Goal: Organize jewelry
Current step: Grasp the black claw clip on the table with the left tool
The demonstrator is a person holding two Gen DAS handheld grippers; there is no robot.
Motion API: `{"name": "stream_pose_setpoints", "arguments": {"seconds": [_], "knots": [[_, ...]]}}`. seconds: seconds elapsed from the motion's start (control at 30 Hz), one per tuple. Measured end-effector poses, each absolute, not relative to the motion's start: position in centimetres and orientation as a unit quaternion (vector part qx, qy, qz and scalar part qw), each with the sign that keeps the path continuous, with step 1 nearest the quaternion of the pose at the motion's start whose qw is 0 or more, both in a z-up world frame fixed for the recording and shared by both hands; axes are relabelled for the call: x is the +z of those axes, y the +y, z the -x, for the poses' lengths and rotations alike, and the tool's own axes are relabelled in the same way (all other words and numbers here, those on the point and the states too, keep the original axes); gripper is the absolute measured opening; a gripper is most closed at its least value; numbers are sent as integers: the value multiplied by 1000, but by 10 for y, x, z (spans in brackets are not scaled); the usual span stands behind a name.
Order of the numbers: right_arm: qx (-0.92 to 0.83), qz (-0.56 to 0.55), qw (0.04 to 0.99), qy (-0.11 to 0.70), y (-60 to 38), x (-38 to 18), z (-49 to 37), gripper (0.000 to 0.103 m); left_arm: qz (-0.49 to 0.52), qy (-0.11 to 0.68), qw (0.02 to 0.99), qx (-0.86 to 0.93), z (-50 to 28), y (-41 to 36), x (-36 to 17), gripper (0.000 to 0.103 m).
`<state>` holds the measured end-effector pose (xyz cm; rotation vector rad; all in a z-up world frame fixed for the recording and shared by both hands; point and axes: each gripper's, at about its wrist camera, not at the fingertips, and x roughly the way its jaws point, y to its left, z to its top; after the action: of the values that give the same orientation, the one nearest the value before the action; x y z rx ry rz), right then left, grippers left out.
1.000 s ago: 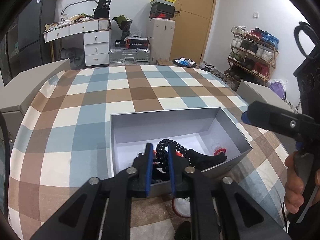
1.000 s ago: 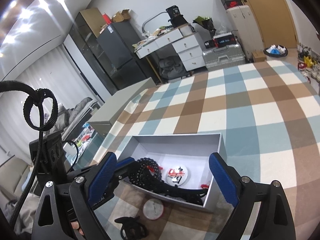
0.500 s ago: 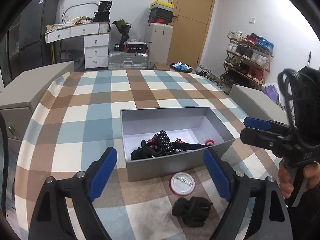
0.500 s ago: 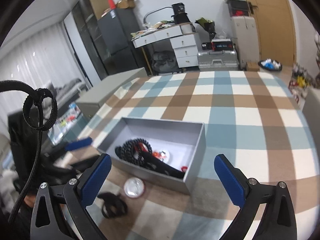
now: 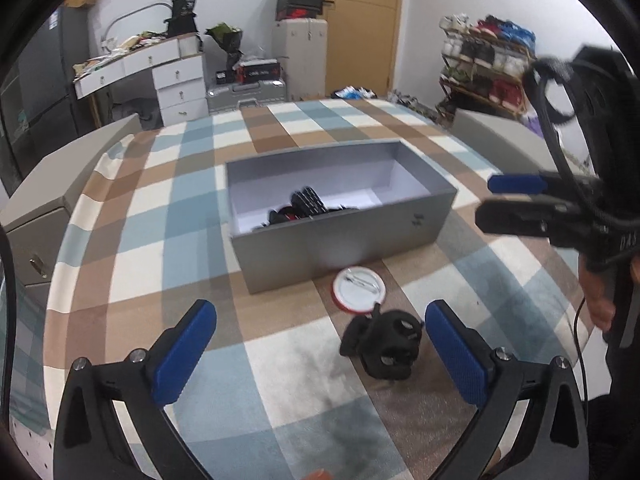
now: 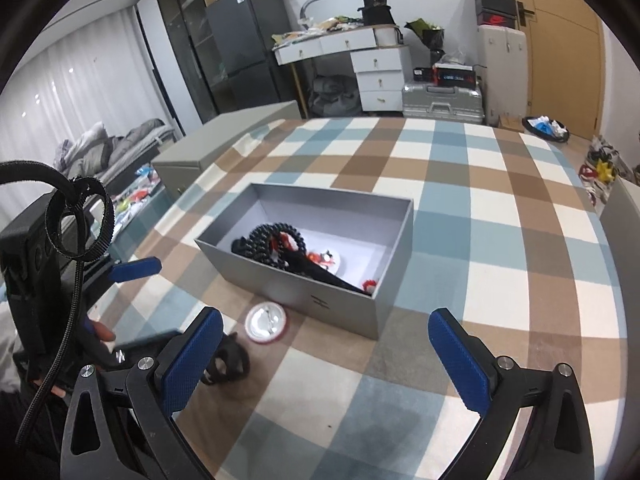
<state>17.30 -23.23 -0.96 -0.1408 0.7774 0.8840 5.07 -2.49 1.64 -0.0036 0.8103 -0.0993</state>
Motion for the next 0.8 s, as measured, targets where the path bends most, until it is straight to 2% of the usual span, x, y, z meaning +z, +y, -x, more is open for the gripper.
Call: {"name": "stream_pose_setpoints", "arguments": {"seconds": [0.43,0.6,0.67,0.7,0.77,0.8], "knots": [[419,85,818,385,-224,-21,-173,103,-8,433,897,-92,-50,-39,-5,101],[421,91,815,387,-221,-23,-171,103,-14,439,892,-111,-48,-45,-8,92],[421,93,814,389,-221,-24,-171,103,-18,440,890,-121,-47,-48,-10,92],[421,94,814,389,-220,-25,-171,103,-21,437,890,-127,-45,-50,-9,90],[421,96,813,391,-219,-25,-171,103,-25,437,889,-137,-43,-55,-10,77],[421,97,813,391,-219,-25,-171,103,-25,440,887,-141,-42,-56,-10,68]]}}
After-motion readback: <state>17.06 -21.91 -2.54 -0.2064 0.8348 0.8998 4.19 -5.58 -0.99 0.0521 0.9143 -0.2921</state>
